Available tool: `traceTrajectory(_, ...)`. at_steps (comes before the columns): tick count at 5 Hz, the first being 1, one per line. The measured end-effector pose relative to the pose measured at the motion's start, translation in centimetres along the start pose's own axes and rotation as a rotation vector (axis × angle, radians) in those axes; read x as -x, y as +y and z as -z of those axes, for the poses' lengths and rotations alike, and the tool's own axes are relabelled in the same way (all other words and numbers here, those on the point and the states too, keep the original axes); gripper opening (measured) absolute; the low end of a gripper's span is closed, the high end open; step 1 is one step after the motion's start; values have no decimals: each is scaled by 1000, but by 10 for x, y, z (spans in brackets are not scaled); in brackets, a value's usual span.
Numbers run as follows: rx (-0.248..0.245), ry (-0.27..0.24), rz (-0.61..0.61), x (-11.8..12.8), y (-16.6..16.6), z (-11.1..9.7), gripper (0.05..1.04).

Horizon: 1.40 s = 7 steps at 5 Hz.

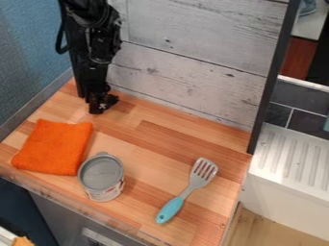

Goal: Move the black object beside the spatula

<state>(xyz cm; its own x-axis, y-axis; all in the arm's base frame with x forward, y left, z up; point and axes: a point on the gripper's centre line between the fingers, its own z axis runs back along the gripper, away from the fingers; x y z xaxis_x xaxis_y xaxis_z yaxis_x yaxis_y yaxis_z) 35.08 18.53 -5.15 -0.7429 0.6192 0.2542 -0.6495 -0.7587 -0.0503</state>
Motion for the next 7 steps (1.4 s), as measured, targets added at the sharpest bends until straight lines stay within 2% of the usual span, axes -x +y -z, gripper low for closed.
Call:
traceTrajectory(1, 18, 13, -34, -2, 17, -12, 521)
traceTrajectory(2, 100, 37, -55, 1, 33, -51, 521)
traceTrajectory(3, 128, 41, -11, 12, 68, -66, 521)
traceTrajectory(4, 146, 56, 61, 34, 106, -68, 521)
traceTrajectory(5, 151, 91, 149, 56, 140, -62, 521)
traceTrajectory(7, 124, 59, 214, 71, 175, -40, 521)
